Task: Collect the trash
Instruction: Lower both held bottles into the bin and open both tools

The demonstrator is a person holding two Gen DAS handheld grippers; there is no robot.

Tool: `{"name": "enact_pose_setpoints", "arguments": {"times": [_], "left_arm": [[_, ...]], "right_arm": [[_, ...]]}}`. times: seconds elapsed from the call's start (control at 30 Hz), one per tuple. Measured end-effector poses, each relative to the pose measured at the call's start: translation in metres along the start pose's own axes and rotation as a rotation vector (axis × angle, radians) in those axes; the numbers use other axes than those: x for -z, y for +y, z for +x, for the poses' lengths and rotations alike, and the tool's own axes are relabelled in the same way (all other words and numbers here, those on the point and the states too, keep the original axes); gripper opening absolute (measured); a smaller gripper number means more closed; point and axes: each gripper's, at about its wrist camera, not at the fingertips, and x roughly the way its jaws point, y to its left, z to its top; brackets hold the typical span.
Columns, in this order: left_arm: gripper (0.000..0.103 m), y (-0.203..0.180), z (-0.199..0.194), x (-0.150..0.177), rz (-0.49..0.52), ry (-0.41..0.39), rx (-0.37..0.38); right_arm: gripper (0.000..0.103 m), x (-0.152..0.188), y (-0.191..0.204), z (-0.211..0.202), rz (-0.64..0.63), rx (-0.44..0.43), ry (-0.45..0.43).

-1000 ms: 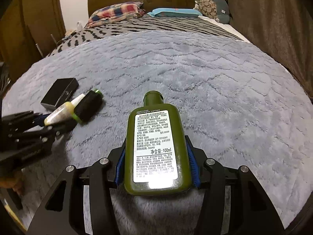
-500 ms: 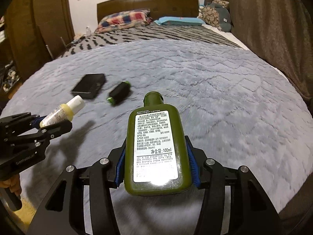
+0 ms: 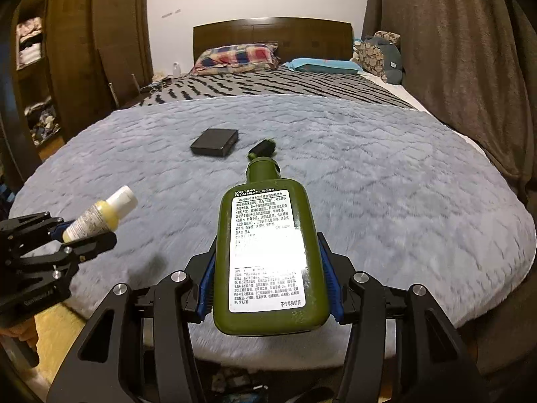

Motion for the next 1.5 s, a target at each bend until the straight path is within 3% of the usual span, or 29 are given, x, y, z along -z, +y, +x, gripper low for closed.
{"name": "enact_pose_setpoints", "arguments": {"times": [0.2, 0.47, 0.87, 1.2, 1.5], "left_arm": [[0.029, -0.002, -0.033, 0.028, -0.013, -0.040, -0.005], [0.029, -0.013, -0.039, 0.073, -0.043, -0.003, 0.036], [0.029, -0.017, 0.003, 0.134, -0.056, 0.156, 0.052], [0.029, -0.020, 0.065, 0.180, -0.078, 0.349, 0.060], [0.029, -0.024, 0.100, 0.203, -0.078, 0.457, 0.072]], "right_arm": [[0.053, 0.034, 0.011, -0.026, 0.024, -0.041, -0.008], [0.053, 0.082, 0.024, -0.034, 0.044, -0.092, 0.038], [0.053, 0.141, 0.041, 0.010, 0.010, -0.103, 0.217], [0.053, 0.181, 0.040, 0.054, 0.022, -0.092, 0.376], [0.053, 0.208, 0.035, 0.085, 0.062, -0.086, 0.489]]}}
